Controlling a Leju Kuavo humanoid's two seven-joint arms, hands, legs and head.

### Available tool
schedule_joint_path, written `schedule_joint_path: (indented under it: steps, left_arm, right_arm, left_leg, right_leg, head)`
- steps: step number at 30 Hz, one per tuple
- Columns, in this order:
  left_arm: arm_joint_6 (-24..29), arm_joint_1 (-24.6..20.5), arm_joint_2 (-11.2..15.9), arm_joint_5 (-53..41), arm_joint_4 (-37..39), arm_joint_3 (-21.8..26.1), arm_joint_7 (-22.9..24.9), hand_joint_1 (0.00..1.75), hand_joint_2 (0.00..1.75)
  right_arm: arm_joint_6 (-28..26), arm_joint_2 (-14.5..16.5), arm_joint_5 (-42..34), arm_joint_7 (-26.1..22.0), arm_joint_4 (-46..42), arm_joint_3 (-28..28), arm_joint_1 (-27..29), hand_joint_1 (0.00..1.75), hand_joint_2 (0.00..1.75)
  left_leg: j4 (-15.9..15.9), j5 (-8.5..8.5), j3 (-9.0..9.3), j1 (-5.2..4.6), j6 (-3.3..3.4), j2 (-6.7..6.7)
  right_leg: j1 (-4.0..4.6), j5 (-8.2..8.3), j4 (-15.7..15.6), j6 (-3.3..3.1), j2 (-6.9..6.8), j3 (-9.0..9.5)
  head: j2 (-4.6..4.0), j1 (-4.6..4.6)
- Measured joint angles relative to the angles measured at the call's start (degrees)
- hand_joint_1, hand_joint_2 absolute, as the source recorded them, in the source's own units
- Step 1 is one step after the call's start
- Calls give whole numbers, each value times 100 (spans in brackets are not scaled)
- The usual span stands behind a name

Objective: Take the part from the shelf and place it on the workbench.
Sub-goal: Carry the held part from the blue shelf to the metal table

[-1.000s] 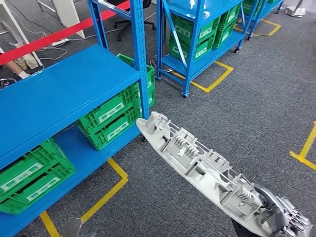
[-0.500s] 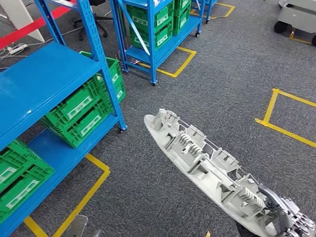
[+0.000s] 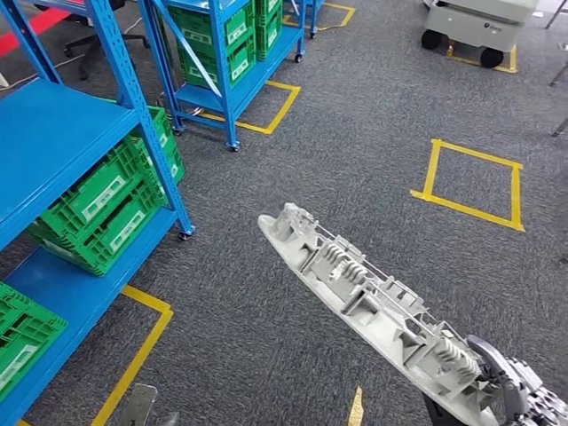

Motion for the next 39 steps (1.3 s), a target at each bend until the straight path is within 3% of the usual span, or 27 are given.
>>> schedule_joint_path:
  steps: [2, 3, 4, 5, 6, 8, 9, 10, 12, 14, 16, 18, 19, 20, 21, 23, 25, 26, 28, 30, 32, 34, 35, 36, 37, 39]
  left_arm:
    - [4, -1, -1, -19, 0, -12, 13, 0, 175]
    - [4, -1, -4, -22, 0, -22, 20, 0, 175]
    - [4, -4, -8, -25, 0, -34, 28, 0, 175]
    - [4, -9, -12, -27, 0, -47, 34, 0, 175]
    - [4, -16, -15, -27, 0, -60, 37, 0, 175]
    - [4, -33, -20, -27, 0, -85, 38, 0, 175]
    - [4, -41, -22, -29, 0, -96, 39, 0, 175]
    - [4, -49, -25, -30, 0, -105, 42, 0, 175]
    - [5, -67, -34, -37, 0, -122, 48, 0, 175]
    - [6, -94, -41, -49, 0, -141, 50, 0, 175]
    - [7, -96, -39, -60, 0, -149, 54, 0, 175]
    - [8, -71, -38, -67, 0, -149, 57, 0, 175]
    - [9, -63, -37, -70, 0, -149, 58, 0, 175]
    - [10, -62, -37, -71, 0, -150, 58, 0, 175]
    - [10, -65, -37, -71, 0, -151, 58, 0, 175]
    - [11, -71, -27, -71, 0, -153, 58, 0, 175]
    - [12, -75, -17, -74, 0, -155, 60, 0, 175]
    - [12, -76, -16, -76, 0, -159, 62, 0, 175]
    - [11, -86, -24, -86, -1, -182, 67, 0, 175]
    - [9, -103, -30, -101, -1, -219, 63, 0, 175]
    - [7, -98, -33, -116, 0, -247, 61, 0, 175]
    - [7, -88, -42, -124, 0, -265, 62, 0, 175]
    - [8, -92, -49, -127, 0, -276, 61, 0, 175]
    - [10, -100, -59, -130, 0, -290, 61, 0, 175]
    - [13, -110, -69, -132, 0, -305, 60, 0, 175]
    - [20, -123, -83, -133, 0, -329, 59, 0, 175]
  right_arm:
    - [0, 9, 19, -1, -10, -11, 7, 175, 175]
    - [0, 12, 26, -2, -14, -16, 11, 175, 175]
    - [1, 16, 32, -2, -18, -20, 16, 175, 175]
    - [1, 19, 37, -2, -25, -24, 22, 175, 175]
    - [1, 23, 42, -2, -31, -28, 26, 175, 175]
    - [1, 31, 52, -2, -44, -34, 31, 175, 175]
    - [1, 38, 57, -2, -54, -36, 35, 175, 175]
    - [1, 46, 61, -3, -72, -38, 45, 175, 175]
    - [1, 68, 72, -5, -117, -49, 72, 175, 175]
    - [1, 104, 88, -6, -151, -64, 94, 175, 175]
    - [2, 138, 101, -6, -163, -72, 104, 175, 175]
    - [2, 153, 109, -6, -163, -75, 112, 175, 175]
    - [1, 158, 111, -6, -163, -77, 117, 175, 175]
    - [1, 161, 113, -6, -163, -78, 119, 175, 175]
    - [0, 163, 114, -6, -163, -79, 120, 175, 175]
    - [1, 164, 115, -6, -163, -80, 119, 175, 175]
    - [1, 164, 117, -7, -168, -82, 122, 175, 175]
    - [1, 164, 118, -8, -172, -84, 126, 175, 175]
    - [2, 169, 119, -9, -180, -91, 140, 175, 175]
    - [1, 174, 119, -10, -191, -103, 144, 175, 175]
    - [0, 175, 119, -10, -203, -115, 143, 175, 175]
    - [1, 175, 119, -11, -208, -122, 146, 175, 175]
    - [1, 175, 119, -11, -210, -124, 150, 175, 175]
    - [1, 176, 119, -12, -213, -126, 151, 175, 175]
    - [1, 177, 119, -13, -219, -129, 152, 175, 175]
    - [1, 179, 119, -13, -233, -138, 145, 175, 175]
  left_leg:
    - [3, 35, -63, -48, 55, 166]
    - [4, 49, -90, -68, 66, 253]
    - [6, 61, -109, -83, 71, 334]
    - [7, 71, -120, -94, 72, 410]
    - [7, 78, -122, -100, 68, 476]
    - [17, 86, -117, -116, 44, 584]
    - [24, 94, -120, -128, 19, 634]
    - [31, 103, -125, -139, -8, 685]
    - [31, 116, -125, -146, -69, 790]
    - [167, -20, -164, -127, -133, 596]
    - [728, -390, -386, -109, -177, 258]
    - [1444, -704, -686, -107, -187, 153]
    - [1615, -715, -757, -108, -185, 142]
    - [1561, -606, -726, -108, -176, 131]
    - [1303, -407, -602, -108, -159, 101]
    - [568, -20, -271, -96, -109, -142]
    - [137, 78, -102, -90, -71, -362]
    - [89, 57, -97, -94, -56, -374]
    - [35, 79, -104, -91, -6, -243]
    - [-22, 117, -101, -68, 50, -90]
    - [-35, 123, -109, -70, 72, 75]
    - [-33, 120, -117, -73, 72, 250]
    - [-32, 118, -118, -72, 69, 328]
    - [-32, 113, -112, -70, 61, 399]
    - [-31, 106, -99, -69, 47, 461]
    - [-23, 85, -72, -91, -8, 565]
  right_leg:
    - [5, -410, 784, 7, -158, -330]
    - [6, -521, 1062, 5, -171, -422]
    - [10, -526, 1137, -1, -176, -405]
    - [18, -434, 989, -16, -195, -268]
    - [29, -280, 645, -38, -246, -26]
    - [78, -46, -167, -93, -486, 489]
    - [104, -1, -425, -121, -579, 643]
    - [126, 4, -546, -147, -624, 688]
    - [132, 31, -580, -201, -525, 650]
    - [101, 89, -615, -268, -413, 646]
    - [80, 143, -630, -332, -301, 647]
    - [92, 171, -622, -363, -161, 615]
    - [99, 180, -616, -366, -84, 605]
    - [104, 185, -607, -363, -7, 602]
    - [107, 187, -597, -358, 71, 602]
    - [111, 184, -553, -337, 212, 578]
    - [99, 195, -498, -276, 342, 491]
    - [90, 212, -485, -232, 405, 443]
    - [71, 230, -474, -155, 459, 347]
    - [83, 44, -197, -107, 231, 174]
    - [76, -333, 498, -63, -68, -148]
    - [53, -527, 1060, -19, -165, -397]
    - [42, -465, 1052, -3, -191, -374]
    - [31, -309, 816, 4, -228, -231]
    - [24, -113, 424, 4, -312, 0]
    - [50, 107, -298, -32, -535, 411]
  head:
    - [0, 21]
    - [0, 21]
    - [0, 20]
    - [0, 20]
    - [0, 20]
    - [0, 23]
    - [0, 22]
    - [0, 22]
    - [0, 20]
    - [0, 12]
    - [0, -4]
    - [0, -9]
    - [0, -10]
    - [0, -9]
    - [0, -9]
    - [0, -8]
    - [0, -4]
    - [0, -6]
    - [0, -4]
    - [0, 33]
    - [0, 66]
    - [0, 67]
    - [0, 68]
    - [0, 68]
    - [0, 68]
    - [0, 69]
